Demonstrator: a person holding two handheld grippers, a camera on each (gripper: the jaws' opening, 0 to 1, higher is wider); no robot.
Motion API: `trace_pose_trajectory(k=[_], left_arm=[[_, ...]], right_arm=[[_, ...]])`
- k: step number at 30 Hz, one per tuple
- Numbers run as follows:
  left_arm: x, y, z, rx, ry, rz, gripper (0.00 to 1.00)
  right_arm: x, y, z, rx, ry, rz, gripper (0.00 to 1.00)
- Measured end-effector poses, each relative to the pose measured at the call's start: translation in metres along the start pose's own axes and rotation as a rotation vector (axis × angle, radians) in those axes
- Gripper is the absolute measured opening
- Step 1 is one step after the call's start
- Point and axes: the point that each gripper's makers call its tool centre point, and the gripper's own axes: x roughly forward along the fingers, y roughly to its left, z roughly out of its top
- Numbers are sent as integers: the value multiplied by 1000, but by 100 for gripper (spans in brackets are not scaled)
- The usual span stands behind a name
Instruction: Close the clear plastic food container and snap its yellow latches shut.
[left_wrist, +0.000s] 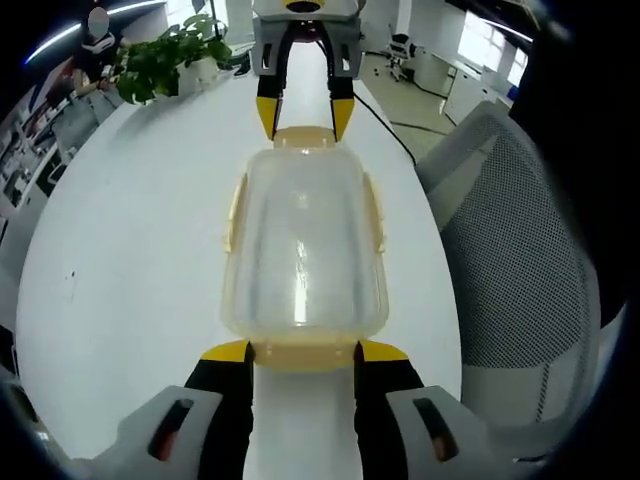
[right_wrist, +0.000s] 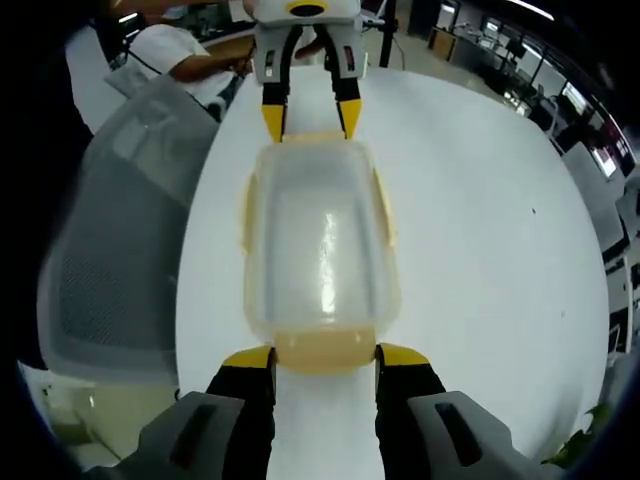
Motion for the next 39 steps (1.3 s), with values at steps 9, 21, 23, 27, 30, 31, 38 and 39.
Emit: trace_pose_trajectory(k=[9, 21, 23, 27, 30, 31, 38, 39], left_arm=[[3, -1, 3, 12, 8, 12, 38], [6, 0, 0, -1, -26, 5, 38], [7, 0, 1, -3, -25, 1, 38], [7, -2, 1, 0, -26, -3, 38], [7, -1, 1, 2, -27, -3, 38], [7, -2, 1, 2, -28, -4, 39], [8, 0, 2, -32, -47, 7, 39], [8, 1, 2, -29, -53, 11, 39]], right_arm=[[0, 0, -3, 3, -11, -2, 38], [12, 0, -10, 10, -28, 4, 38], [14, 1, -10, 7, -30, 6, 38], [19, 3, -9, 3, -22, 6, 38], [18, 2, -9, -4, -24, 4, 38], [18, 2, -10, -3, -28, 4, 38], [18, 8, -15, 26, 4, 19, 18], [20, 4, -16, -4, 10, -12, 20]])
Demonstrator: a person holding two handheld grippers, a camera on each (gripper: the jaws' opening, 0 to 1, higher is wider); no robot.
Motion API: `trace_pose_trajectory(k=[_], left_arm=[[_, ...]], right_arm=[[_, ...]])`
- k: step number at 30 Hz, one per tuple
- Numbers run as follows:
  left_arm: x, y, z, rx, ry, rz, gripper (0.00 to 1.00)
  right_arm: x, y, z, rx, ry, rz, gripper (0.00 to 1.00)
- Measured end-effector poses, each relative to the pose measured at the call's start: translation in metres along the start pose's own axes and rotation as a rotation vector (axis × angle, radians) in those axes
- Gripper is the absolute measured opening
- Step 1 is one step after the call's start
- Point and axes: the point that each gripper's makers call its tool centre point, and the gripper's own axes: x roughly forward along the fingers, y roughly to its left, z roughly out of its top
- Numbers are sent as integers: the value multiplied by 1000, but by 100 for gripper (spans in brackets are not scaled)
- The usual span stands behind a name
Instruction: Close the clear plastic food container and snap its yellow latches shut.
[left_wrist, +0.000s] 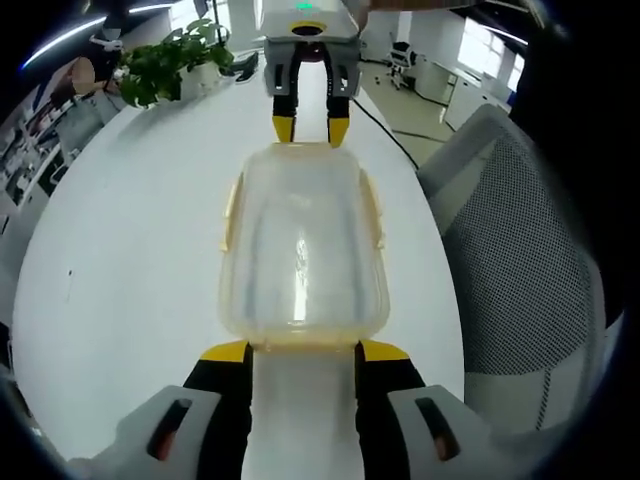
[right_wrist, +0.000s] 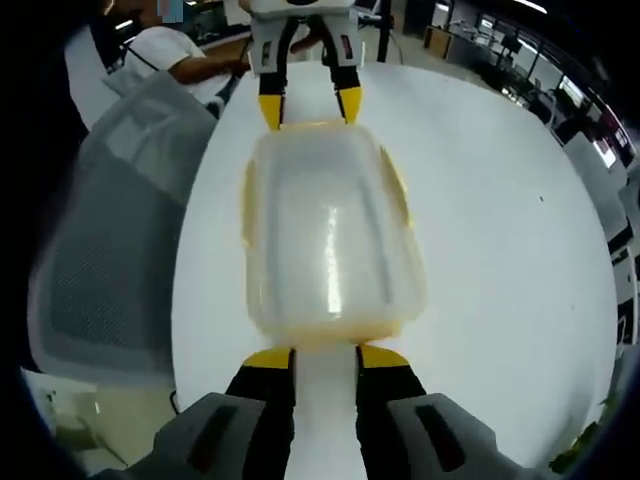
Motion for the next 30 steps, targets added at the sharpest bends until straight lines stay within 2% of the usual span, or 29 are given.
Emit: trace_pose_trajectory(k=[2, 3, 4, 6, 9, 14, 21, 24, 26, 30], left_arm=[[0, 0, 0, -11, -4, 6, 39], [-1, 0, 0, -21, -5, 10, 39], [-1, 0, -1, -27, -6, 14, 39], [-1, -1, -2, -34, -10, 21, 39], [-3, -2, -2, -70, -17, 27, 39], [-4, -1, -3, -66, -13, 27, 39], [-6, -3, -12, -80, 26, 41, 34], [-9, -1, -13, -124, 12, 49, 34], [-12, 0, -11, -171, -5, 60, 34], [-18, -4, -3, -195, -21, 68, 35]], right_arm=[[0, 0, 1, 21, -9, -4, 25], [0, 2, 2, 81, -20, 7, 25], [-2, 0, 1, 105, -23, 2, 25], [-4, -4, 1, 101, -40, -10, 25], [-8, -2, -2, 151, -52, -6, 25], [-8, 1, -8, 168, -54, -12, 24], [-13, 1, -10, 217, -68, -12, 24], [-17, -5, -6, 289, -114, -30, 30], [-18, -7, -6, 348, -131, -29, 29], [-21, -10, -7, 412, -157, -23, 29]])
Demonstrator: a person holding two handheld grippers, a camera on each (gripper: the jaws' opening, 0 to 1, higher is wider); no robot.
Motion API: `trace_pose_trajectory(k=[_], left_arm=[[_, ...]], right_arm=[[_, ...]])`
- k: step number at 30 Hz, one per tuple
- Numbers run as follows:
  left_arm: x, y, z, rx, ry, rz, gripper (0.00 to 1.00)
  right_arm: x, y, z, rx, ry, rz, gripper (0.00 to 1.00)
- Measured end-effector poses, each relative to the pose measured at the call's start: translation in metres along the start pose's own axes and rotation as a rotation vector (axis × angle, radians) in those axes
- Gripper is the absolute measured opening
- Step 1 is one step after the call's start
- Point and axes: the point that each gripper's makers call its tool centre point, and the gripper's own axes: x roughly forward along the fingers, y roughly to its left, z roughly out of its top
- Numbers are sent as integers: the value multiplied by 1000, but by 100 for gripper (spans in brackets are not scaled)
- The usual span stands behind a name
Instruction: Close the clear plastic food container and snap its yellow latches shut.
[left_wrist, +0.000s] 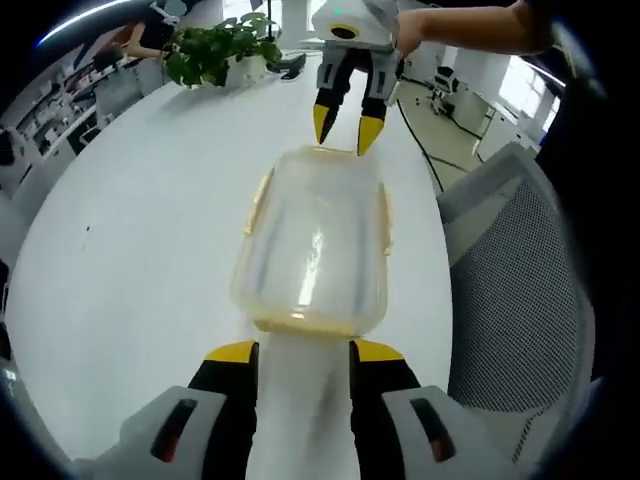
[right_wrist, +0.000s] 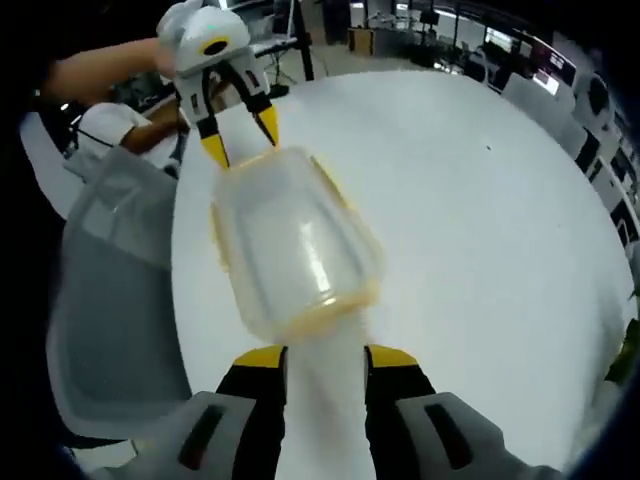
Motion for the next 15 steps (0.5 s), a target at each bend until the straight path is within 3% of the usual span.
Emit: trace_pose_trajectory(k=[4, 8, 11, 15], left_arm=[[-1, -5, 0, -69, -14, -12, 34], [-3, -3, 4, -186, -67, -12, 34], [-4, -3, 4, -320, -99, -26, 33], [-4, 4, 3, -413, -123, -6, 33]], right_arm=[[-1, 2, -1, 72, -14, 25, 29], [-1, 2, 3, 138, -47, 24, 29], [-1, 1, 4, 167, -59, 18, 29], [0, 2, 7, 200, -73, 27, 29]])
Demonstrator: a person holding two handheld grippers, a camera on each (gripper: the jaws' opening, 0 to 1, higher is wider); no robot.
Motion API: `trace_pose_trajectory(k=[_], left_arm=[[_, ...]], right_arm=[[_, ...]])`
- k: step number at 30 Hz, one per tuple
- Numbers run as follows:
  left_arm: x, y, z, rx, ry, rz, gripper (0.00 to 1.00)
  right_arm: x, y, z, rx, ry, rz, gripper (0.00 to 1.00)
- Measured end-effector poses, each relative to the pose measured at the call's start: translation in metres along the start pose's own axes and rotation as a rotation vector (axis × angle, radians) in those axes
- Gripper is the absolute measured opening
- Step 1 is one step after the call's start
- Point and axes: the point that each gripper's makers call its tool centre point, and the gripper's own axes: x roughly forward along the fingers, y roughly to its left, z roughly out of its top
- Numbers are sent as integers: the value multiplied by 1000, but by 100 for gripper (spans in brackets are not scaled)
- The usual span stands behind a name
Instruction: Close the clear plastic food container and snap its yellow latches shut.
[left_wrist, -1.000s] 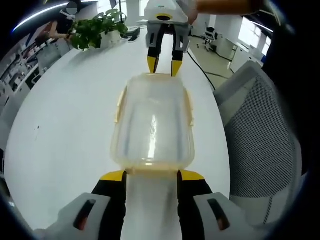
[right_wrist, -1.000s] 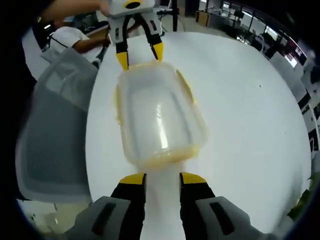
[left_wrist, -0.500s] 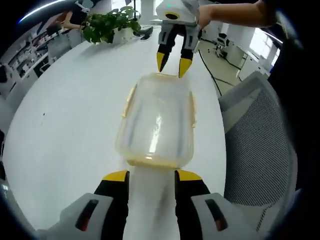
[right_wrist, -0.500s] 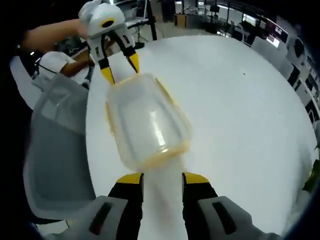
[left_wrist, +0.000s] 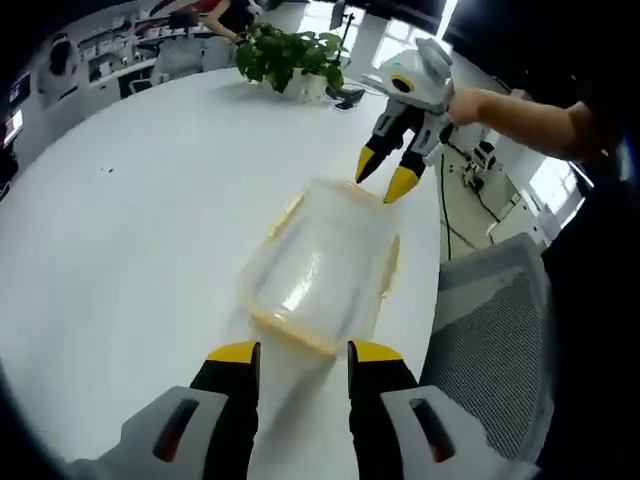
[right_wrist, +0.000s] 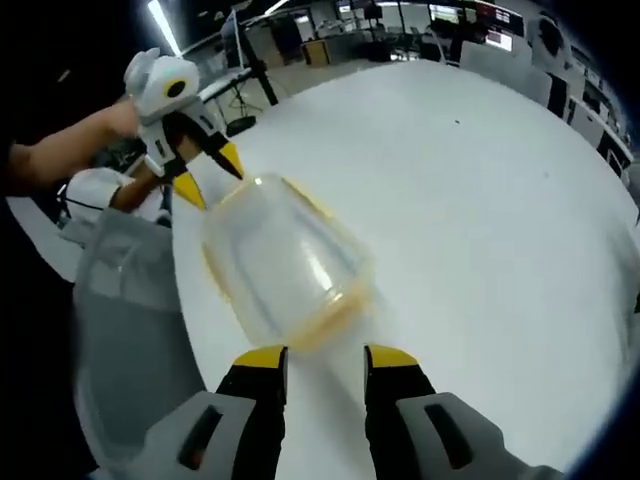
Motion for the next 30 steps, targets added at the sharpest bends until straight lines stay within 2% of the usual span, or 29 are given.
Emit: trace_pose_trajectory(k=[2, 6, 8, 9, 12, 13, 15, 16, 21, 30], left_arm=[[0, -2, 1, -63, -19, -12, 34], [2, 0, -1, -117, -21, -5, 33], [4, -2, 0, -171, -33, -7, 33], [5, -1, -3, -213, -20, 7, 33], [7, 0, -3, -196, -11, 32, 33], [7, 1, -4, -240, -7, 48, 34], [9, 1, -3, -260, -24, 41, 34], [9, 2, -2, -296, -32, 43, 34], [9, 0, -3, -378, -42, 47, 34], [10, 1, -1, -441, -58, 68, 34]], right_arm=[[-1, 0, 2, 13, -8, 3, 29], [-4, 0, 8, 52, -35, 10, 30], [-3, 0, 10, 69, -43, 14, 30], [-3, 1, 11, 82, -46, 17, 30], [0, 2, 13, 100, -52, 18, 30], [2, 2, 13, 107, -52, 19, 31], [3, 5, 15, 118, -68, 35, 32], [4, 5, 16, 120, -72, 32, 34], [6, 7, 14, 133, -67, 35, 32], [6, 5, 15, 149, -74, 31, 31]])
